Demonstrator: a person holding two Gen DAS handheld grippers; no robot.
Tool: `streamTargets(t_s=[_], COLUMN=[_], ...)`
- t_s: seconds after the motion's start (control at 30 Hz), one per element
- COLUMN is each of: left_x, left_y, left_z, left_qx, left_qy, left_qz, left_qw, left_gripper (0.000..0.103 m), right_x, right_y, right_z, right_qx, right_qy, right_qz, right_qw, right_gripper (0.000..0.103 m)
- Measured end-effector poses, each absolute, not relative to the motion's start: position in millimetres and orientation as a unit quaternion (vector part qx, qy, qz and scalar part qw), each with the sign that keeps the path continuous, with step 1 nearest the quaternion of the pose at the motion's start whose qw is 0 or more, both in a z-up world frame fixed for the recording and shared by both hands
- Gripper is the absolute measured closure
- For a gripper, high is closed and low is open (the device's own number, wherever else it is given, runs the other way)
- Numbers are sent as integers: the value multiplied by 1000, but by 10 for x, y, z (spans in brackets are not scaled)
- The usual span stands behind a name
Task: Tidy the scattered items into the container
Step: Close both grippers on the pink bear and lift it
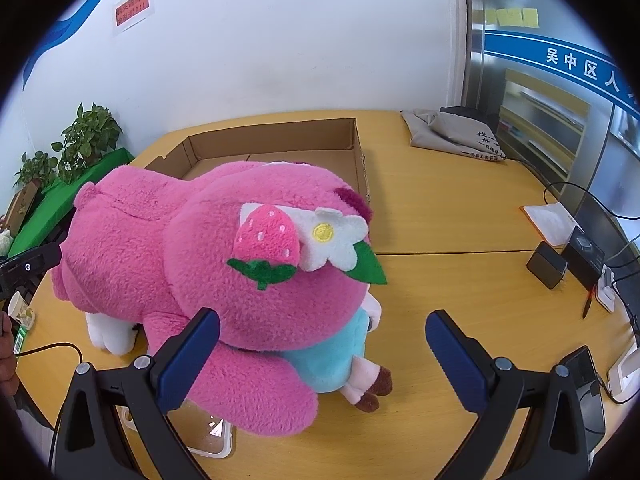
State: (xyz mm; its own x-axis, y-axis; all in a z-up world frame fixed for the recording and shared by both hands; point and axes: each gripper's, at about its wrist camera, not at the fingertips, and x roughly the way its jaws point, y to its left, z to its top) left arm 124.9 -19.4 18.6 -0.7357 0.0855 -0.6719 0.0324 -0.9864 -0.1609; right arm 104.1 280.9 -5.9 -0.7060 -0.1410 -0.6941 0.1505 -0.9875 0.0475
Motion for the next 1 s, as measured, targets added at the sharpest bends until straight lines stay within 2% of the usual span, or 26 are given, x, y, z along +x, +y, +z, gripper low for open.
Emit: streamTargets(t_s=[0.37,0.63,0.73,0.83,0.93,1.0], left_x=[1179,616,399,356,400,425], left_y=[-247,-493,-573,-590,-552,-552], left_z=[228,139,-36,-60,-42,-39], left_qx=[-364,-396,-415,-414,-418,-417], left_qy=[-85,-143,-177,-177,-172,-177], left_qz=[927,902,883,883,880,876], left_qw=[33,97,126,133,150,163], left_gripper=[0,0,0,0,0,1], right_x=[991,552,293,126,136,202], right_y=[2779,3042,3057,3047,2974,2893], right_z=[-33,80,-77,-266,-319,-292], right_qx=[374,381,395,402,406,397], right_qy=[-3,-100,-116,-144,-144,-121], right_qz=[-923,-907,-895,-880,-874,-880], right_qw=[96,148,173,207,226,232], right_gripper=[0,0,0,0,3,11])
